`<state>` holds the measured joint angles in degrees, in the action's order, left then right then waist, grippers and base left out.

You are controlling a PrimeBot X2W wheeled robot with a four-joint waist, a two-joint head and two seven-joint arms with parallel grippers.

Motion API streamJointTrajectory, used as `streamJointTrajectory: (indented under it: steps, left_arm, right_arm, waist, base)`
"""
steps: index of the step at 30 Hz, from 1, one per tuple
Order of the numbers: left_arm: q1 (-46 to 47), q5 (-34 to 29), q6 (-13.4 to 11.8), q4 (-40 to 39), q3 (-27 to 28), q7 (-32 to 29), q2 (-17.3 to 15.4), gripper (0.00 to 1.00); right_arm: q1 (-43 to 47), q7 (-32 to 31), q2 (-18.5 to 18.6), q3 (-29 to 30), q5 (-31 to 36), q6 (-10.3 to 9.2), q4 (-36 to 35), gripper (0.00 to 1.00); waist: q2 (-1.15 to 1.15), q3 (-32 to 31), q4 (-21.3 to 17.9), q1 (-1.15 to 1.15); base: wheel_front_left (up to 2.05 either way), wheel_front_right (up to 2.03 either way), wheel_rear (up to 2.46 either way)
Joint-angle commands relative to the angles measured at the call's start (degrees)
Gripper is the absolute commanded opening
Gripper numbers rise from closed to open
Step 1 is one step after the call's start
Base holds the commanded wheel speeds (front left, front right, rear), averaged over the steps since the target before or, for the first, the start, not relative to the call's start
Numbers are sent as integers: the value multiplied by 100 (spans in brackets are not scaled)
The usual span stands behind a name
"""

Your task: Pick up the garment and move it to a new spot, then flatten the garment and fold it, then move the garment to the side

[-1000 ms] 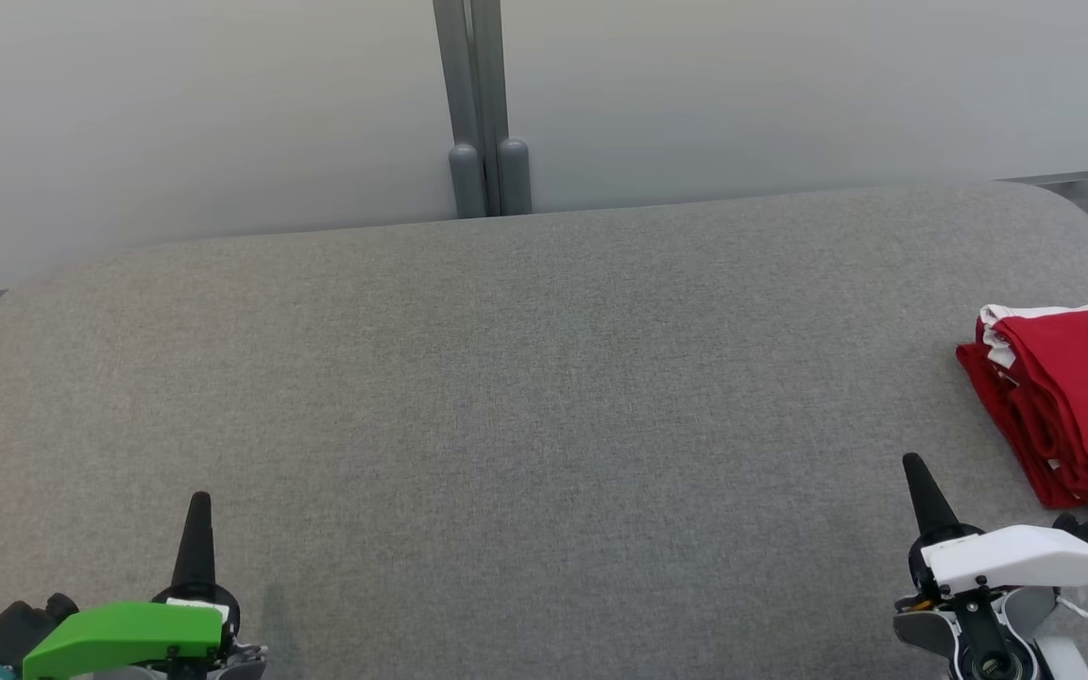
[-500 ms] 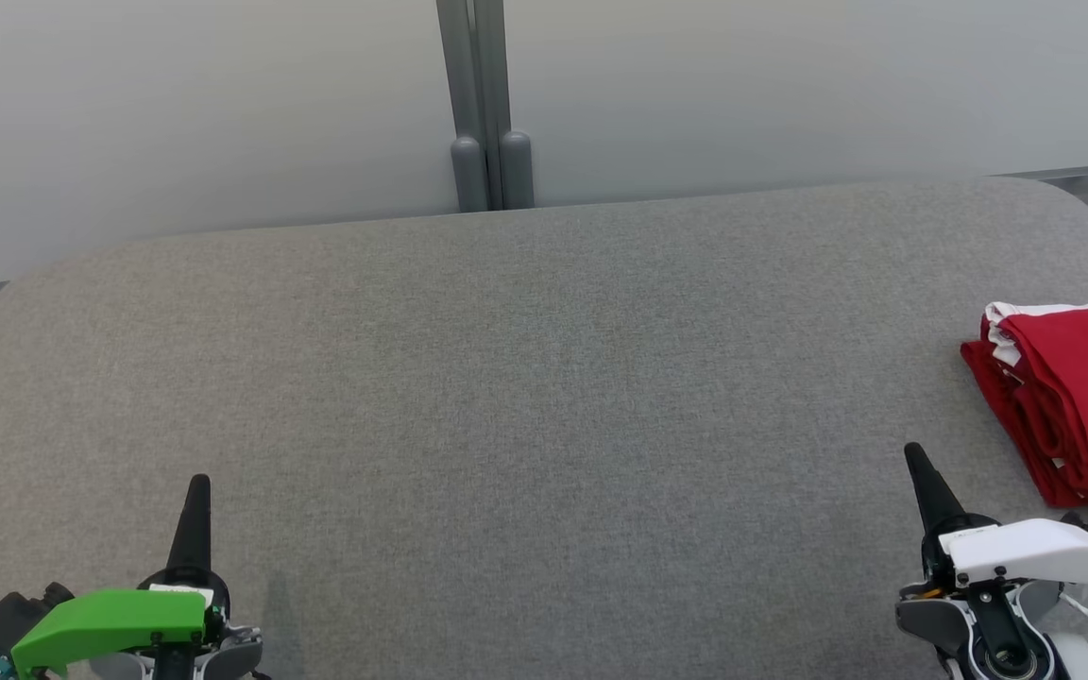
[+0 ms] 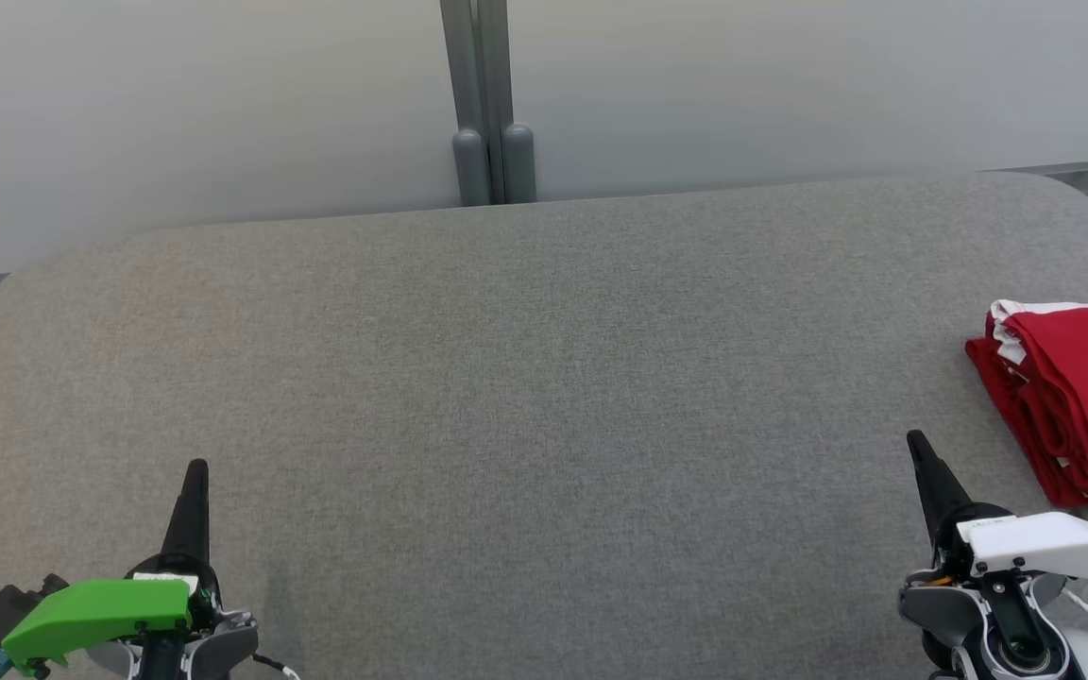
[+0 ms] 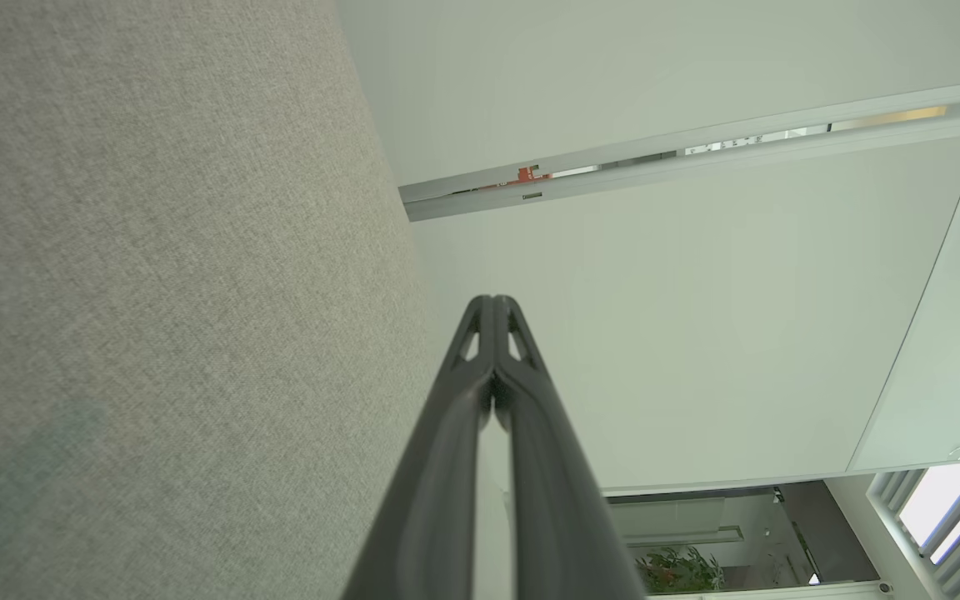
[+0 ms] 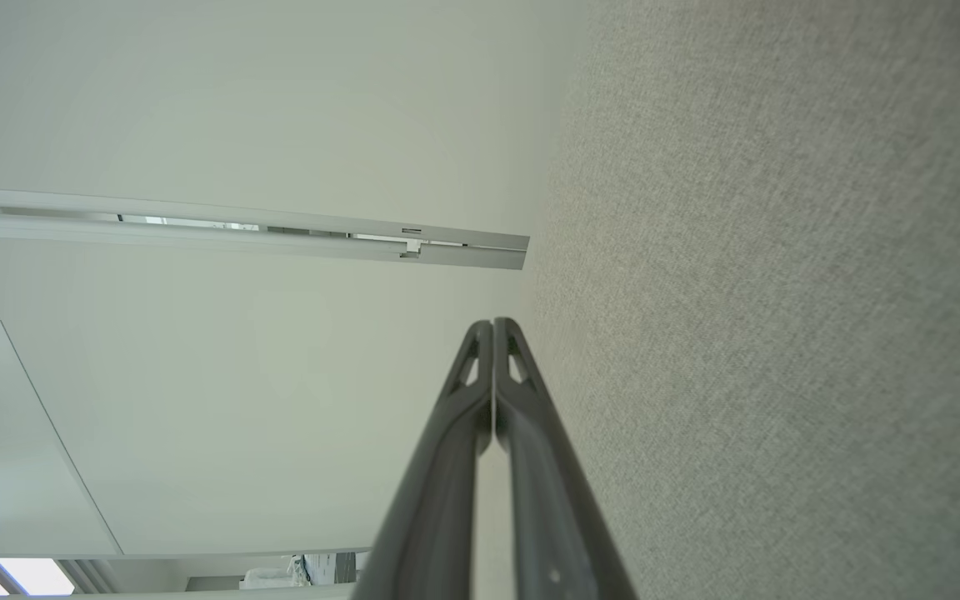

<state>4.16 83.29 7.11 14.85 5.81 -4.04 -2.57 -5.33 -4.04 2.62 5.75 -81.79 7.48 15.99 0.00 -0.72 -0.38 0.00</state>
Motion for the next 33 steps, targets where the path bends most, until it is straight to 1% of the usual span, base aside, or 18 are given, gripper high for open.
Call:
streamJointTrajectory:
  steps: [1,23,33]
  left_arm:
    - [131,141,36,-51,36,-40,-43,0]
    - [260,930,54,-91,81,-261,-50,0]
    - [247,916,53,-86,81,-271,-50,0]
  right_arm:
    - [-100,-42,34,21,-148,3,-68,0]
    - [-106,-263,39,87,-1074,2,-222,0]
    - [-104,-270,39,87,-1080,2,-222,0]
  waist:
    - [0,6,3,0]
    - [0,87,37,0]
    - [0,90,38,0]
  base:
    - [0,0,0]
    - [0,0,0]
    - [0,0,0]
